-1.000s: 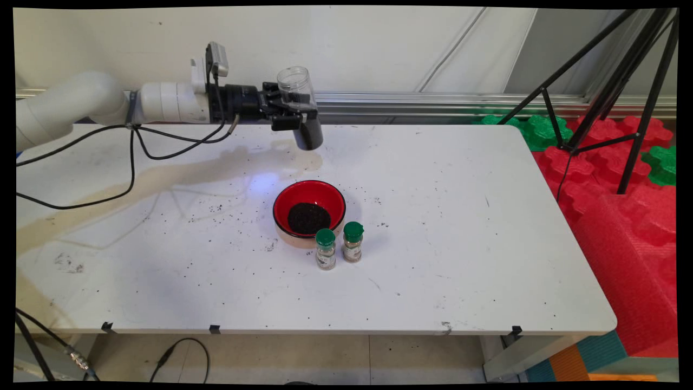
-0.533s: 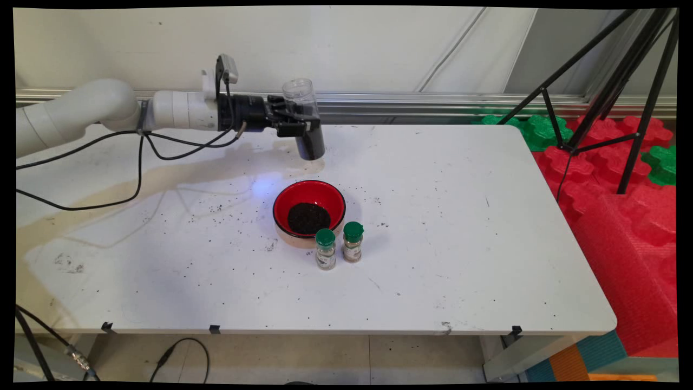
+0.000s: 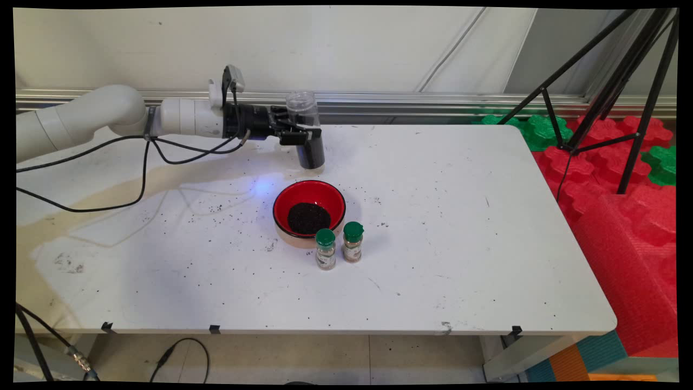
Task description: Place the picked object on the table
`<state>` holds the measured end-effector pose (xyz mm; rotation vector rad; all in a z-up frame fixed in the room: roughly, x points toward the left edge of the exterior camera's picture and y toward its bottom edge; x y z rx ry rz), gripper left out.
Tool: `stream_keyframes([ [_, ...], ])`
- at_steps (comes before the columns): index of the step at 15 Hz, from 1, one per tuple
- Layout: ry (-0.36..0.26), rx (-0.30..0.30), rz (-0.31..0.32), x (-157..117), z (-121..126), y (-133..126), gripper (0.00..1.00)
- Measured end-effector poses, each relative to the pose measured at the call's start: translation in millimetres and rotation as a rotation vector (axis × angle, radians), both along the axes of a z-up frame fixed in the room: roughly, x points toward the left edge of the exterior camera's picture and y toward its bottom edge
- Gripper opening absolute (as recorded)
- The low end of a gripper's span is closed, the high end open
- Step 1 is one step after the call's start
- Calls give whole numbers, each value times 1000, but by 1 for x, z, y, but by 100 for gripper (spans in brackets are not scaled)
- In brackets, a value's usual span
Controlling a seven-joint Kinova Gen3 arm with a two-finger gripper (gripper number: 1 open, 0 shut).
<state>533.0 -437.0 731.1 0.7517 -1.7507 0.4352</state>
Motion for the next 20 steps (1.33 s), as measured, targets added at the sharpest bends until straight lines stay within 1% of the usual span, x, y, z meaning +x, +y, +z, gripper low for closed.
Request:
stream_keyframes([
  [7, -20, 22, 0, 3, -12, -1, 0],
  [16, -47, 35, -4, 10, -20, 1, 0],
  [17, -49, 36, -5, 10, -21, 1, 100],
  [20, -54, 37, -6, 12, -22, 2, 100],
])
